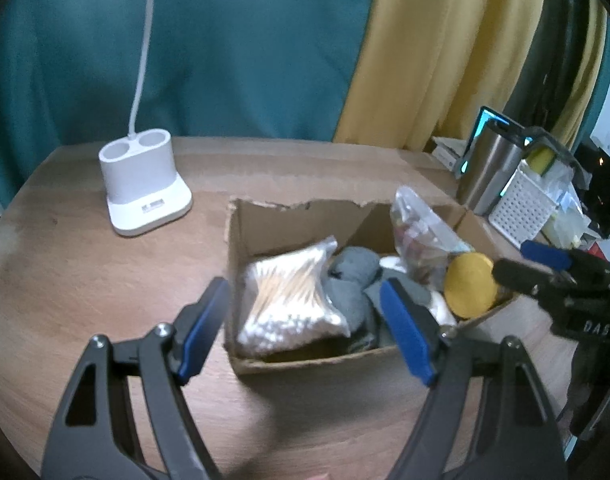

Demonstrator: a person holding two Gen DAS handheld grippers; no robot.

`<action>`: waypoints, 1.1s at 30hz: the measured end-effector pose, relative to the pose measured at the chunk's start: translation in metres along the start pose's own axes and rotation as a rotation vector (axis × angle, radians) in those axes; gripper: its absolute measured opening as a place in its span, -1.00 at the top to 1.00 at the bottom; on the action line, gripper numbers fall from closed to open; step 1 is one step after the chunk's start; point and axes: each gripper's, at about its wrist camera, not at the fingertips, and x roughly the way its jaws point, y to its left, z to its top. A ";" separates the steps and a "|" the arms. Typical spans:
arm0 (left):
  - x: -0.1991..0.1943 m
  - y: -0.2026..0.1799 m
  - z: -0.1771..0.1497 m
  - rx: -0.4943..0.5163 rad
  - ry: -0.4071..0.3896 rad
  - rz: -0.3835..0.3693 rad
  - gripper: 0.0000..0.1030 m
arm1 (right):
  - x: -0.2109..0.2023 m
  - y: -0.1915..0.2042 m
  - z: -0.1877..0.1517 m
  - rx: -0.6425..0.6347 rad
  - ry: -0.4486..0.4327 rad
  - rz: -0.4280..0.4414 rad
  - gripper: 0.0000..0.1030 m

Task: Organize objects
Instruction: 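Open the right gripper to release the can beside the cartoon pack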

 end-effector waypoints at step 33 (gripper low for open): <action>-0.003 0.040 0.004 -0.044 -0.010 0.014 -0.53 | 0.051 0.040 0.038 -0.092 0.036 -0.012 -0.59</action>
